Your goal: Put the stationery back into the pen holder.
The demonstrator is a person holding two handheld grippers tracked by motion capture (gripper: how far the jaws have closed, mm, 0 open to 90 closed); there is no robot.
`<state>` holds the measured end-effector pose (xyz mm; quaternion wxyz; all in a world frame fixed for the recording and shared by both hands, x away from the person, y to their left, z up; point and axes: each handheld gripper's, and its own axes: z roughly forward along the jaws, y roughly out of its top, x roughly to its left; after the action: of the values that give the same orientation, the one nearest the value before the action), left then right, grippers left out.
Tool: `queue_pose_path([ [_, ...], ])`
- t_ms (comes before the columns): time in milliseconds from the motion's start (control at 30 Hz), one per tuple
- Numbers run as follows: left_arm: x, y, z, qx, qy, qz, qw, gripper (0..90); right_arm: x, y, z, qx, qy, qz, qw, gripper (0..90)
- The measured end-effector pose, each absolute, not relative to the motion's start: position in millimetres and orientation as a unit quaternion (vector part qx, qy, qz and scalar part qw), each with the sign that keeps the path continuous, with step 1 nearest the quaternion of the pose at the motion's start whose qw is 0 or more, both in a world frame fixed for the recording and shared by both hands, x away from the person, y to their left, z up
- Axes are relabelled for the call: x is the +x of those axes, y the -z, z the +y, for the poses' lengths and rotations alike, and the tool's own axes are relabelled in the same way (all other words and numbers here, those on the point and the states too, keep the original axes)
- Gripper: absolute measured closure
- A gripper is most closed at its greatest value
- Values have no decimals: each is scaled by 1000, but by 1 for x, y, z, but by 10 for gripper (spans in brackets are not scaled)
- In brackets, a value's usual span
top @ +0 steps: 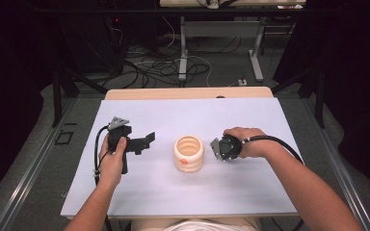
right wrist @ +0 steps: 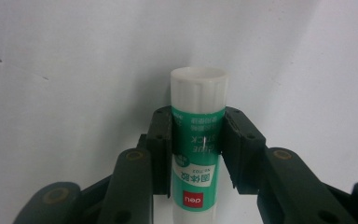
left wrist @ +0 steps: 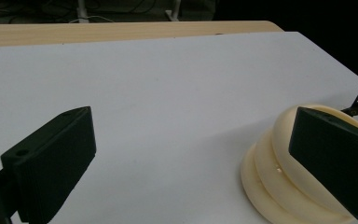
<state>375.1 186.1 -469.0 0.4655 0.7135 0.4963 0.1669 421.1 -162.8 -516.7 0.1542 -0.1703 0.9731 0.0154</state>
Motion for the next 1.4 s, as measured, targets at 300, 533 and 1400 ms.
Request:
queue_pose_path([
  [300,374,469,185,713,-166,494,469,7,418,504,-168,-100,-56,980,163,659],
  [533,374,468,184,715,-165,492,468,7,418,488,-172,-12,-98,983,157,659],
  [1400,367,460,170,743,-166,444,473,5,415,443,-167,186,-176,964,67,659],
])
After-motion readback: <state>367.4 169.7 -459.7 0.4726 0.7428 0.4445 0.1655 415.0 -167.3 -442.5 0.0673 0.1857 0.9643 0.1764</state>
